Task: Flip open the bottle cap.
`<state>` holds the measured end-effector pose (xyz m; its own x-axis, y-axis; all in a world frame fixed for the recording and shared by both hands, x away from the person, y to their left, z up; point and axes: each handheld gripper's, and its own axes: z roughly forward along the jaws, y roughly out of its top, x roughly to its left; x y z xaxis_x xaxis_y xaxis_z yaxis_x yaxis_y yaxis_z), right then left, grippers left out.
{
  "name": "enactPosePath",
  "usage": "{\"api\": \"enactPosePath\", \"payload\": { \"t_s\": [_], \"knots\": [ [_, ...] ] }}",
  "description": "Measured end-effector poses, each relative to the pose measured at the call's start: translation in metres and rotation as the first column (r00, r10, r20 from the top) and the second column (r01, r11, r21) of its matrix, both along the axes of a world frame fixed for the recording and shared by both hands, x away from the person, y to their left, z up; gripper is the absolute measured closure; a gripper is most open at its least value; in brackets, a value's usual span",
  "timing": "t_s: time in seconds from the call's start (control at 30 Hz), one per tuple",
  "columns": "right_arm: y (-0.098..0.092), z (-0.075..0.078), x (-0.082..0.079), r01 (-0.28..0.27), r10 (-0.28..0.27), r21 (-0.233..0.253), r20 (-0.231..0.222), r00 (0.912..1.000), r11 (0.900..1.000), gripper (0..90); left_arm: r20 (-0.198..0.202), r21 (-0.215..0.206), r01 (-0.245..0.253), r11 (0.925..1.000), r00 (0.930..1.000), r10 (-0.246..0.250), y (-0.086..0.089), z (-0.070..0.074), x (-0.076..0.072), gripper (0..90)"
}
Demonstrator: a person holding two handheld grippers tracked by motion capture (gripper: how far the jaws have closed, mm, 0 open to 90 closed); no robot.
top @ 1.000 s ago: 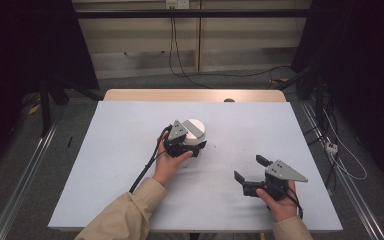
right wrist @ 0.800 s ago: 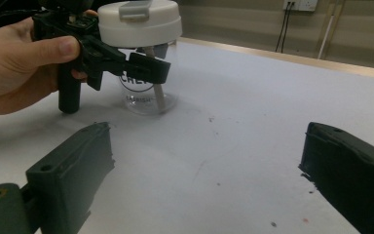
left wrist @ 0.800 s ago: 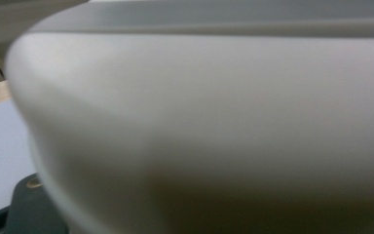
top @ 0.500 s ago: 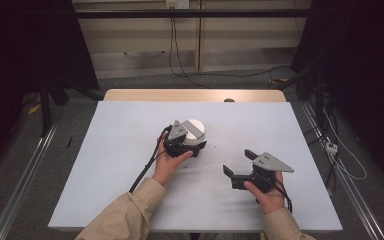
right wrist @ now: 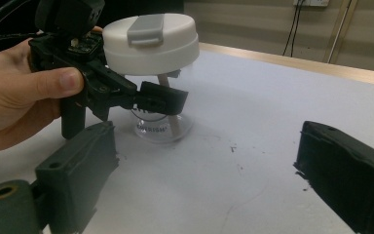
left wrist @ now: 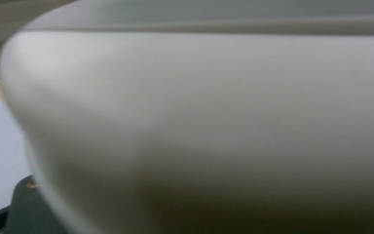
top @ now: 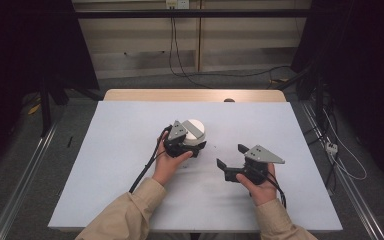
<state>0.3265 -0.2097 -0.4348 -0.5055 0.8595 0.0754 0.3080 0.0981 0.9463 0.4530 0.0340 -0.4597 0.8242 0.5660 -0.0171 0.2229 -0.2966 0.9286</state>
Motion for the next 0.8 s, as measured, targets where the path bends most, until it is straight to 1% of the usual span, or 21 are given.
{"api": "enactPosePath", "payload": {
  "t_s": [0.27,0.37,0.53,0.8],
  "knots": [
    [0.007,0.004,0.006,-0.001,0.001,0.013,-0.004,1.0000,1.000,12.0,-0.001,0.001,0.002,1.0000,1.0000,-0.002,0.000,0.000,0.000,18.5],
    [0.011,0.006,0.008,0.002,-0.002,0.009,-0.001,1.0000,1.000,13.8,0.000,0.002,0.001,1.0000,1.0000,-0.001,0.000,0.000,0.000,18.5],
    [0.014,0.006,0.011,0.002,-0.002,0.009,-0.009,1.0000,1.000,15.4,0.000,0.002,0.002,1.0000,1.0000,-0.002,0.000,0.000,0.000,18.5],
    [0.020,0.005,0.016,0.000,0.000,-0.001,-0.020,0.9998,1.000,15.5,0.002,0.007,0.012,0.9999,0.9999,-0.012,0.001,0.000,0.001,18.5]
  ]
}}
